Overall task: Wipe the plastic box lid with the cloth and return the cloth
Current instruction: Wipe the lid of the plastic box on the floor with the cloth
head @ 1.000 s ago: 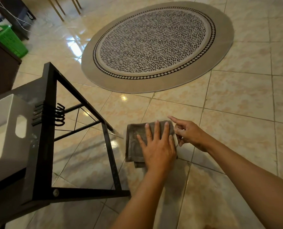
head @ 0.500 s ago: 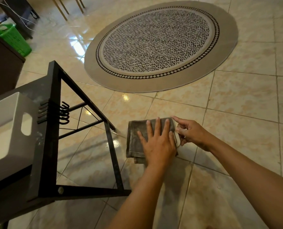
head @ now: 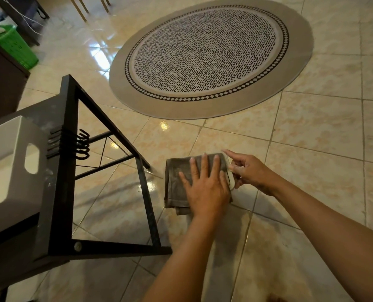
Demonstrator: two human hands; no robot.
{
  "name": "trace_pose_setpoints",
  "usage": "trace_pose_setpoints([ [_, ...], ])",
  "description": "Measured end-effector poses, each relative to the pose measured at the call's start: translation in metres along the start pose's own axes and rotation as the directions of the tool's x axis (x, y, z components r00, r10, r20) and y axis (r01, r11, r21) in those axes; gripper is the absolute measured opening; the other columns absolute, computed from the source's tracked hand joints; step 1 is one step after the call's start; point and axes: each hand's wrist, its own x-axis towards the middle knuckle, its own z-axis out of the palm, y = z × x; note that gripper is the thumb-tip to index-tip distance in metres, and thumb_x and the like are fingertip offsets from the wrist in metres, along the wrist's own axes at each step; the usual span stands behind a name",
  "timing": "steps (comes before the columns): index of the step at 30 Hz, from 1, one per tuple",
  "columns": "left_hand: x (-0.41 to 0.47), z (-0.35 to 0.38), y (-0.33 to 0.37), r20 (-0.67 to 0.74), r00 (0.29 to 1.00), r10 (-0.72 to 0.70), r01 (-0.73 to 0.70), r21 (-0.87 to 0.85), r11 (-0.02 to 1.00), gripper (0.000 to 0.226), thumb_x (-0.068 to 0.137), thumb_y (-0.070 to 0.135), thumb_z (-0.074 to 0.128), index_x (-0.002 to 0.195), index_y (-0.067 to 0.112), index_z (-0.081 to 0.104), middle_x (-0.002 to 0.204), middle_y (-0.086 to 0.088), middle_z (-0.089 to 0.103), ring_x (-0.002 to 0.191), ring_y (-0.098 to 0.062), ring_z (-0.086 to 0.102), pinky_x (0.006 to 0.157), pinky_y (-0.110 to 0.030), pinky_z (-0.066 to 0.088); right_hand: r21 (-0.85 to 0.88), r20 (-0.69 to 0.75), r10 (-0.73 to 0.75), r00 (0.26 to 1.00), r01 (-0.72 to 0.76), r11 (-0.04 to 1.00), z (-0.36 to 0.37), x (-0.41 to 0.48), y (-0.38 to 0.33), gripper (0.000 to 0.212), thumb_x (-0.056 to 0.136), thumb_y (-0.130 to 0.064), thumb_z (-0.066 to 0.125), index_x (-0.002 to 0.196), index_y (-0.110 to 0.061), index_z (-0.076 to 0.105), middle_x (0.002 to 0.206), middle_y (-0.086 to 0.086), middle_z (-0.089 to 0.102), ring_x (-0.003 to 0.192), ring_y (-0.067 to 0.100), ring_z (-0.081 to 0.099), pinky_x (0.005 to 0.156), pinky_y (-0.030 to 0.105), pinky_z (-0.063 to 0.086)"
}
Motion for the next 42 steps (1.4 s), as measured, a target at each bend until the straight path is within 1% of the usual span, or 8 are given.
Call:
trace_pose_setpoints([
  [4, -0.005, -0.004, -0.029, -0.023, 0.996, -0.090, 0.089, -0.043, 0.995, 0.053, 0.100, 0.050, 0.010, 0.151, 0.040, -0.001, 0.163, 0.006, -0.005, 0.147, -0.023, -0.019, 0.115, -0.062, -0.009, -0.001, 0.003, 0.008, 1.000, -0.008, 1.000, 0.001, 0.001, -0.001, 0.053, 0.098, -0.005, 0.047, 0.146, -0.025, 0.037, 0.082, 0.013, 0.053, 0.069, 0.022, 0.058, 0.060, 0.029, 0.057],
  [8, -0.040, 0.005, -0.029, -0.079, 0.997, -0.018, 0.014, -0.047, 0.999, 0.052, 0.101, 0.049, 0.014, 0.152, 0.038, 0.013, 0.162, 0.005, 0.006, 0.149, -0.026, -0.010, 0.115, -0.064, -0.002, 0.009, 0.013, 0.006, 1.000, -0.006, 1.000, 0.003, 0.003, 0.000, 0.052, 0.098, -0.005, 0.047, 0.146, -0.024, 0.037, 0.083, 0.012, 0.051, 0.069, 0.022, 0.056, 0.058, 0.028, 0.057],
  [12, -0.035, 0.007, -0.007, -0.032, 0.996, 0.089, -0.088, 0.015, 0.996, 0.054, 0.100, 0.050, 0.007, 0.153, 0.040, 0.007, 0.163, 0.006, 0.000, 0.148, -0.026, -0.016, 0.115, -0.063, -0.006, -0.009, 0.010, -0.006, 1.000, 0.006, 1.000, 0.001, 0.002, -0.001, 0.052, 0.098, -0.005, 0.046, 0.145, -0.025, 0.038, 0.082, 0.012, 0.046, 0.065, 0.019, 0.055, 0.057, 0.025, 0.055],
  [19, -0.049, 0.008, -0.024, -0.073, 0.995, 0.064, -0.064, 0.000, 0.998, 0.052, 0.103, 0.049, 0.011, 0.154, 0.038, 0.014, 0.163, 0.005, 0.006, 0.149, -0.024, -0.011, 0.115, -0.063, -0.001, 0.005, 0.013, -0.003, 1.000, 0.003, 1.000, 0.003, 0.003, 0.000, 0.052, 0.098, -0.006, 0.047, 0.145, -0.025, 0.038, 0.079, 0.009, 0.051, 0.065, 0.018, 0.057, 0.059, 0.028, 0.055],
  [26, -0.004, 0.000, -0.013, 0.002, 1.000, -0.021, 0.021, -0.015, 1.000, 0.056, 0.099, 0.055, 0.005, 0.152, 0.039, -0.003, 0.162, 0.005, -0.009, 0.147, -0.024, -0.020, 0.115, -0.060, -0.009, 0.014, 0.012, 0.005, 1.000, -0.005, 1.000, 0.002, 0.004, 0.000, 0.051, 0.098, -0.007, 0.047, 0.145, -0.026, 0.038, 0.071, 0.003, 0.050, 0.056, 0.008, 0.056, 0.056, 0.023, 0.054],
  [32, -0.013, 0.000, -0.019, 0.018, 0.998, -0.061, 0.061, 0.011, 0.998, 0.068, 0.092, 0.066, 0.005, 0.152, 0.037, -0.011, 0.160, 0.004, -0.020, 0.145, -0.025, -0.027, 0.114, -0.059, -0.014, 0.025, 0.026, 0.003, 1.000, -0.004, 1.000, 0.002, 0.005, 0.003, 0.051, 0.098, -0.007, 0.047, 0.145, -0.027, 0.038, 0.076, 0.002, 0.056, 0.059, 0.011, 0.058, 0.057, 0.026, 0.055],
  [37, 0.004, -0.012, -0.025, 0.003, 1.000, 0.011, -0.010, -0.186, 0.982, 0.062, 0.097, 0.059, 0.009, 0.154, 0.036, 0.004, 0.163, 0.007, -0.010, 0.147, -0.018, -0.021, 0.117, -0.055, -0.012, 0.011, 0.015, 0.003, 1.000, -0.003, 1.000, 0.002, 0.006, 0.004, 0.052, 0.098, -0.008, 0.048, 0.145, -0.028, 0.038, 0.071, 0.006, 0.046, 0.055, 0.009, 0.055, 0.056, 0.024, 0.055],
  [42, -0.004, -0.010, -0.052, -0.082, 0.997, 0.010, -0.013, -0.037, 0.999, 0.063, 0.096, 0.059, 0.019, 0.154, 0.037, 0.011, 0.163, 0.004, 0.000, 0.148, -0.023, -0.015, 0.117, -0.050, -0.015, 0.012, 0.016, 0.000, 1.000, 0.000, 1.000, 0.005, 0.007, 0.004, 0.052, 0.099, -0.008, 0.047, 0.145, -0.027, 0.037, 0.074, 0.004, 0.052, 0.058, 0.012, 0.059, 0.057, 0.026, 0.055],
])
